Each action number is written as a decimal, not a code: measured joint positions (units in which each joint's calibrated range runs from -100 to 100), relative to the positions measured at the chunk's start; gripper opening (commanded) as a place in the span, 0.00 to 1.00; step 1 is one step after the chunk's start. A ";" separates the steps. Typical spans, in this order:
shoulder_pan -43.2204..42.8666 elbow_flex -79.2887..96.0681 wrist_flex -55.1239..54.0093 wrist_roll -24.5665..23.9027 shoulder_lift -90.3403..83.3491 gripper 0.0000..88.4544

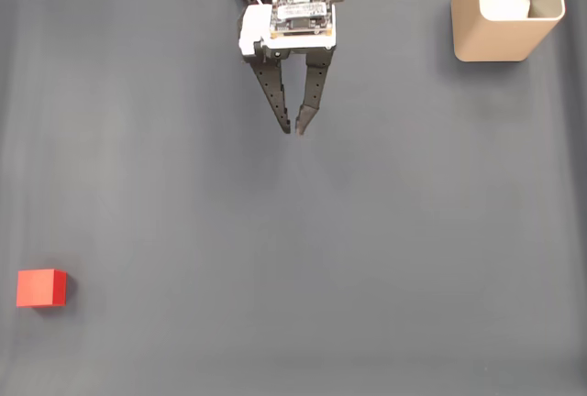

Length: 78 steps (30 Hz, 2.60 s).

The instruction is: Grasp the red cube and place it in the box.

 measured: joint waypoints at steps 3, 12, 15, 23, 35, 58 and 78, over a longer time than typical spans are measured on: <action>1.19 -6.33 0.32 -0.05 5.12 0.00; 7.27 -19.26 0.32 0.20 17.54 0.00; 9.12 -22.51 0.32 0.88 21.45 0.00; 14.76 -32.28 1.19 1.90 31.70 0.01; 23.59 -51.99 5.57 2.30 47.94 0.00; 33.16 -76.40 6.68 0.49 71.12 0.02; 33.75 -95.30 8.59 0.73 91.10 0.09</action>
